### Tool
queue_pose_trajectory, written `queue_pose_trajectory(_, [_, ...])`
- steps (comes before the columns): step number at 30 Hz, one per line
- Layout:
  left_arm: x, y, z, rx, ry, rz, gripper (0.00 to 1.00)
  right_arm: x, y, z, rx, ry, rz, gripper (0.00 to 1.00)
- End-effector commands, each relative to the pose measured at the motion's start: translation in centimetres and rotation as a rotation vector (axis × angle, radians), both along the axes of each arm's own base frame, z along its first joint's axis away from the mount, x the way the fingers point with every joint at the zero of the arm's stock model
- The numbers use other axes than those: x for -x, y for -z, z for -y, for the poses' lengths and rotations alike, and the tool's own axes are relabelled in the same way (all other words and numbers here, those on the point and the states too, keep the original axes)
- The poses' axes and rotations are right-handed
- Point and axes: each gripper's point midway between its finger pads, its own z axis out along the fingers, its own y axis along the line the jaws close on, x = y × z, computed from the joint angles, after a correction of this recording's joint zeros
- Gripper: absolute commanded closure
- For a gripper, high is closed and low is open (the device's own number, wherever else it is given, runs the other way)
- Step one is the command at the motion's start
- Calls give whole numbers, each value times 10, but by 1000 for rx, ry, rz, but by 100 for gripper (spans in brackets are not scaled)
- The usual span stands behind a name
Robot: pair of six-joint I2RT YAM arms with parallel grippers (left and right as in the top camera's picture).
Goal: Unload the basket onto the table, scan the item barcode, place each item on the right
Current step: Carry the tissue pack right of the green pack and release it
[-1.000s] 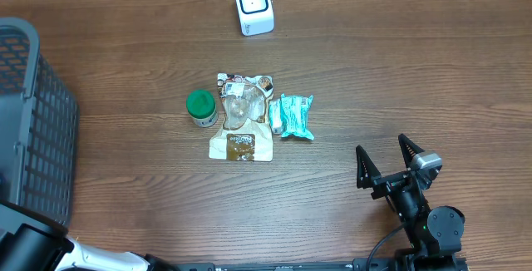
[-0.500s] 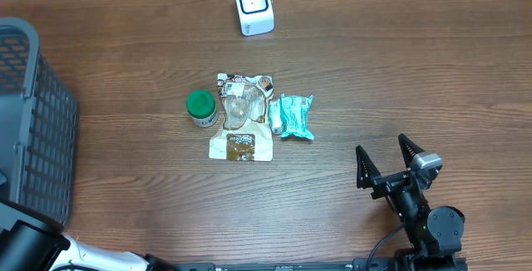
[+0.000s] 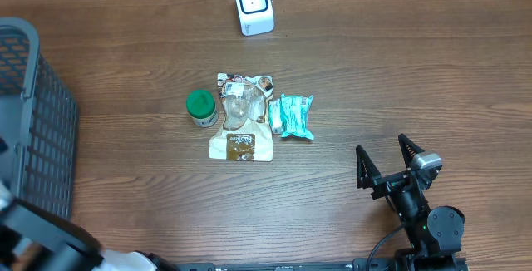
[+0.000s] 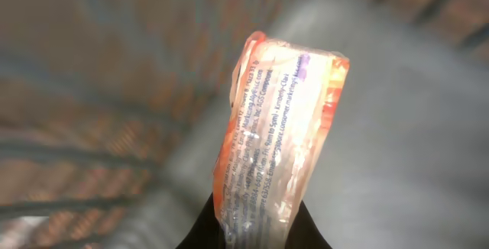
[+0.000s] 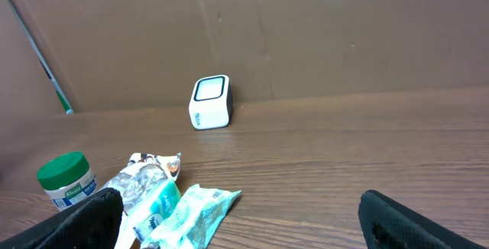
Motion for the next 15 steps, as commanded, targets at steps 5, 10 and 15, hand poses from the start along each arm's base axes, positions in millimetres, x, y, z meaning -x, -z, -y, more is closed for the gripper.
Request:
queue_pose_trajectory(5, [-16, -161, 68, -318, 20, 226, 96, 0, 2, 1, 3, 6, 6, 0])
queue_pose_trajectory(10, [-28, -221, 140, -353, 126, 418, 96, 0, 2, 1, 3, 6, 5, 0])
queue_pose_trajectory(15, [-39, -227, 233, -113, 260, 582, 96, 0, 2, 1, 3, 6, 6, 0])
